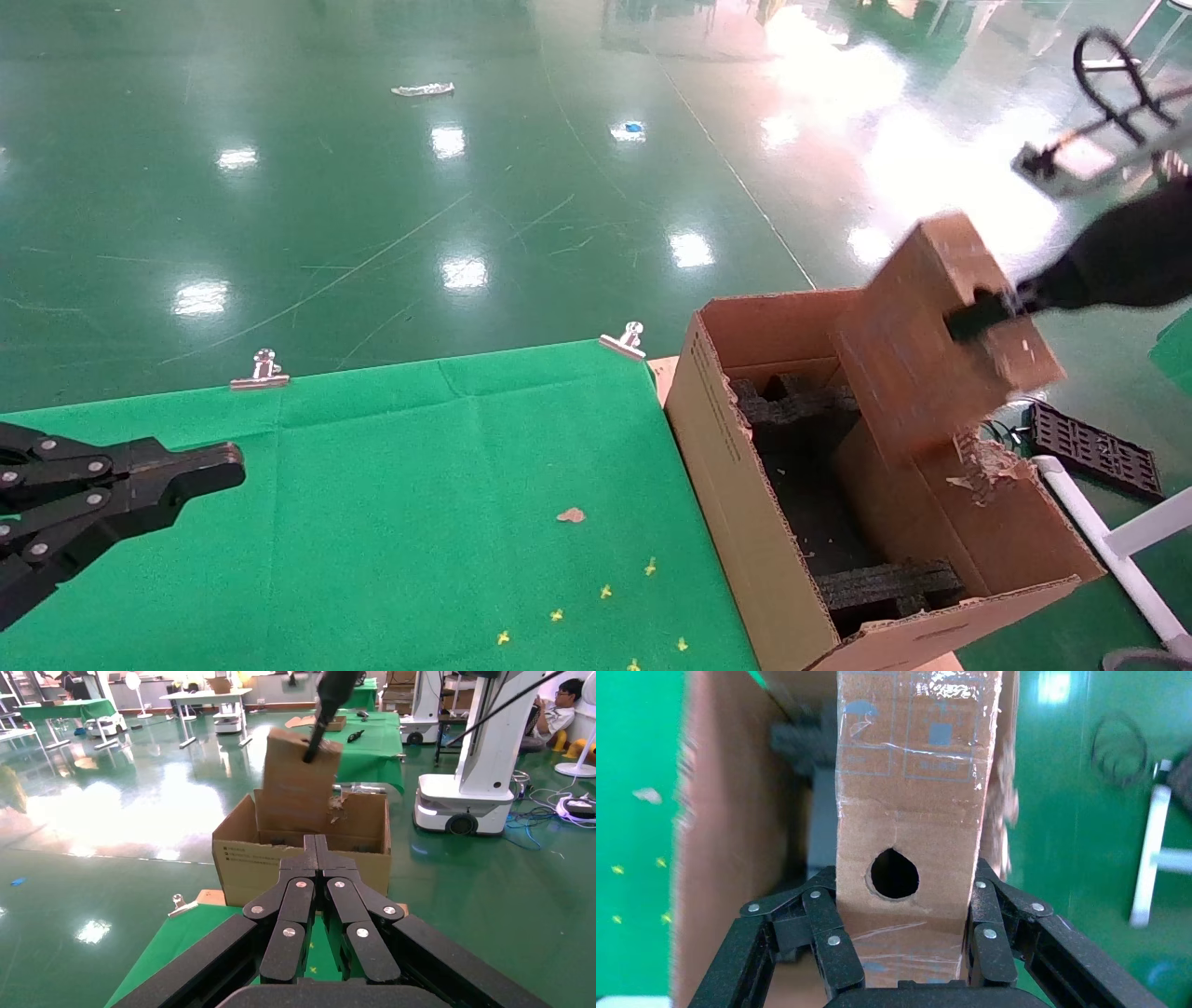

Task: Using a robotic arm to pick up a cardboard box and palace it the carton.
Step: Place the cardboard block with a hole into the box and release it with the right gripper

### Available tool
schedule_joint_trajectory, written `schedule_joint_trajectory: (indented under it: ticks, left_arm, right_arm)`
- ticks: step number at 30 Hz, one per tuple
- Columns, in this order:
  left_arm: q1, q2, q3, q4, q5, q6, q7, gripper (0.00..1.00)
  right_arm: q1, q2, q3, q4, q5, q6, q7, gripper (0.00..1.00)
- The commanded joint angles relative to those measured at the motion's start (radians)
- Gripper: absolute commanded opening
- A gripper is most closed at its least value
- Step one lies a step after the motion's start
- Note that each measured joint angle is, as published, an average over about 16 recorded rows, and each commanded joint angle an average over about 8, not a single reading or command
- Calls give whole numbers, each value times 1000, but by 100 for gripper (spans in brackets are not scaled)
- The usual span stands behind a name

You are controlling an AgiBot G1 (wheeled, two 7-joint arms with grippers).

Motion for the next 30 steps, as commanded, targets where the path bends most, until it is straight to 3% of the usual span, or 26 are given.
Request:
schedule_joint_trajectory:
  ticks: [1, 2, 15, 30]
  left_arm:
    - [0, 0, 0, 0, 0, 0, 0, 96]
    - [0, 0, 0, 0, 0, 0, 0, 100]
    - [0, 0, 1, 0, -1, 0, 0, 100]
    - [0, -1, 2, 0, -1, -1, 1, 100]
  right_arm:
    - [-16, 7, -12, -24, -7, -11, -3, 0]
    - [-31, 4, -17, -40, -7, -7, -7, 0]
    - [-215, -91, -55, -263, 9, 60, -79, 0]
    - [-465, -191, -25, -504, 113, 208, -172, 0]
